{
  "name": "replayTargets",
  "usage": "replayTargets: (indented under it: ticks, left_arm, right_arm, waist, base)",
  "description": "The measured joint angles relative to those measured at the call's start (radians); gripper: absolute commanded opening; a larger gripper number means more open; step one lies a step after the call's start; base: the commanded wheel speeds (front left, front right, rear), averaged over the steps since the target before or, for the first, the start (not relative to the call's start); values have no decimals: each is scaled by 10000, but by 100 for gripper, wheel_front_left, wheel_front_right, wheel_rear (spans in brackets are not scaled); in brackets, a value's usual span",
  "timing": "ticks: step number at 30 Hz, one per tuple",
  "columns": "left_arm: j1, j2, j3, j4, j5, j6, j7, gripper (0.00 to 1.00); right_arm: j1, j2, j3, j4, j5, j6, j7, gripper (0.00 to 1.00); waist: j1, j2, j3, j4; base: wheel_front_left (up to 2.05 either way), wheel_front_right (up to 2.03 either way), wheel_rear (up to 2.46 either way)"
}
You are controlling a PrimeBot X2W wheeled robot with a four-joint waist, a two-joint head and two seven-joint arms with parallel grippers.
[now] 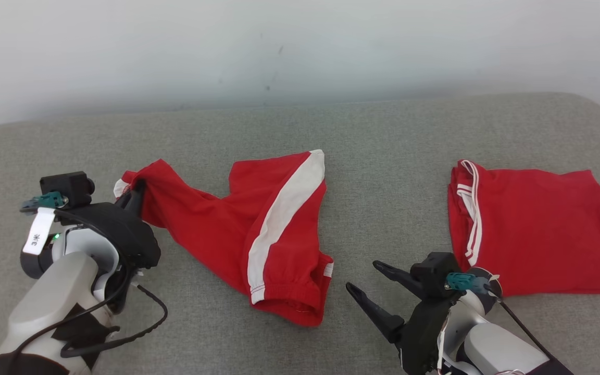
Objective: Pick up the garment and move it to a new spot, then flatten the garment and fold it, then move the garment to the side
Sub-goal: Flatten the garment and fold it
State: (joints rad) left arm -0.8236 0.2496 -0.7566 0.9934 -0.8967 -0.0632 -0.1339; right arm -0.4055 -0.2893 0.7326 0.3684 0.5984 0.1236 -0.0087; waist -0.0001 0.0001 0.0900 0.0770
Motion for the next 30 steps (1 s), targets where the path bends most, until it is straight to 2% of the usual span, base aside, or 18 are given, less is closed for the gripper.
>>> replayTargets:
  ticks: [8, 20, 21, 22, 23, 25, 26, 28, 29, 30]
  left_arm:
    - [-74, -201, -40, 4, 6, -84, -92, 0]
    - [-291, -447, -82, 86, 42, -173, -182, 0]
    - [-305, -466, -86, 98, 42, -173, -232, 0]
    - [-332, -474, -84, 104, 42, -174, -245, 0]
    - [-370, -474, -86, 117, 42, -176, -249, 0]
    - [-445, -470, -81, 134, 42, -178, -253, 0]
    - [-468, -477, -81, 138, 44, -178, -257, 0]
    - [-480, -487, -79, 159, 44, -182, -270, 0]
    - [-482, -491, -79, 186, 42, -215, -313, 0]
    - [-482, -491, -75, 190, 42, -253, -341, 0]
  right_arm:
    - [-933, 199, 610, 1442, 219, 2, 176, 100]
    - [-1800, 598, 1289, 2736, 562, 10, 117, 100]
    - [-1857, 619, 1337, 2817, 585, 10, 86, 98]
    - [-1932, 640, 1423, 2897, 594, 10, 88, 77]
    - [-2014, 658, 1501, 2986, 596, 10, 86, 66]
    - [-2160, 692, 1638, 3124, 606, 10, 75, 57]
    - [-2230, 694, 1712, 3193, 612, 10, 73, 49]
    - [-2367, 708, 1845, 3358, 621, 10, -6, 13]
    - [-2424, 713, 1900, 3415, 642, 10, -17, 1]
    - [-2459, 713, 1958, 3452, 694, 10, -48, 0]
  waist:
    - [1, 0, 163, 265]
    - [1, 0, 414, 643]
    - [1, 0, 440, 669]
    - [1, 0, 465, 693]
    - [1, 0, 494, 714]
    - [1, 0, 547, 753]
    - [1, 0, 575, 770]
    - [1, 0, 631, 797]
    - [1, 1, 649, 809]
    - [1, 0, 667, 817]
  base:
    - [0, 0, 0]
    - [0, 0, 0]
    - [0, 0, 0]
    - [0, 0, 0]
    - [0, 0, 0]
    - [0, 0, 0]
    - [0, 0, 0]
    - [0, 0, 0]
    - [0, 0, 0]
    - [0, 0, 0]
